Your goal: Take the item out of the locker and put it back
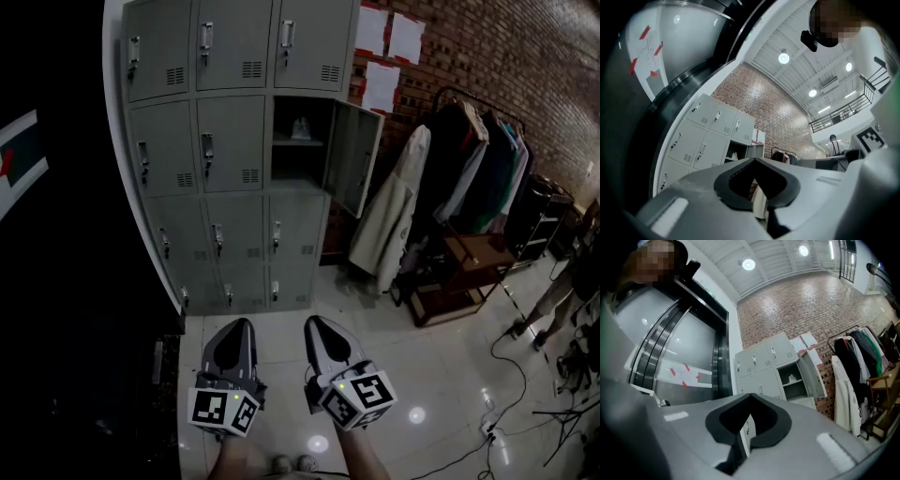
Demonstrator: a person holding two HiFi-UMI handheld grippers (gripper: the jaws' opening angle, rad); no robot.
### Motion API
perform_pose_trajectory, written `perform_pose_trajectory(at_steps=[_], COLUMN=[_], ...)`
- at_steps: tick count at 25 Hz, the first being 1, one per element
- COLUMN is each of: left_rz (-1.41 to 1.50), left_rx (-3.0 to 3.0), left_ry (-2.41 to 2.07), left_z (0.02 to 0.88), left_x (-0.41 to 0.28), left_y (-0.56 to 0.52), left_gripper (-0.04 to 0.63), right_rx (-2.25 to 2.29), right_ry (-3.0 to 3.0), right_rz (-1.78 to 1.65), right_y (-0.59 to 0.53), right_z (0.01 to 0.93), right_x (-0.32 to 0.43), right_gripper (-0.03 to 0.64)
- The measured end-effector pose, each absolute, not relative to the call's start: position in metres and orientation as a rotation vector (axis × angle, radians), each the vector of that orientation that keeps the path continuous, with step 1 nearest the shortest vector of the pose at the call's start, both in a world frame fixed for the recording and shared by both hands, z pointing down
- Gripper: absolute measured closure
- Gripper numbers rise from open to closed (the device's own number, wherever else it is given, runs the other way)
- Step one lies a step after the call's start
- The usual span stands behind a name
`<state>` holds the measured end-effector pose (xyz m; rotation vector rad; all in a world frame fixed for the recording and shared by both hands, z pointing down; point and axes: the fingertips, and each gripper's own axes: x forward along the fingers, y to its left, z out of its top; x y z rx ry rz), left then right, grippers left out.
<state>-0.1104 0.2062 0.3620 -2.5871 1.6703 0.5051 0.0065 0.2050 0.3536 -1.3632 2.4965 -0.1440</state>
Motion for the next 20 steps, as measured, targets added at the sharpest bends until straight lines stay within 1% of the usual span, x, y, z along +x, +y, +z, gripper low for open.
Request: perform_pose_trajectory(at_steps=[9,20], left_rz=[0.514,0.504], left_rx=[-2.547,-2.543], left_ry=[1.702,1.686], left_z=[0.357,0.349], left_x=[-0.103,-0.092], left_y=[0.220,0.229], left_gripper=[0.592,0.592], right_rx=[-1.364,-1.365], right_ry=[2.480,2.480], right_rz=[-0.164,-0.143], right_y=[0.217,0.227], right_z=[0.353,0.347], right_x=[0.028,0.034], right_gripper=[0.615,0.615])
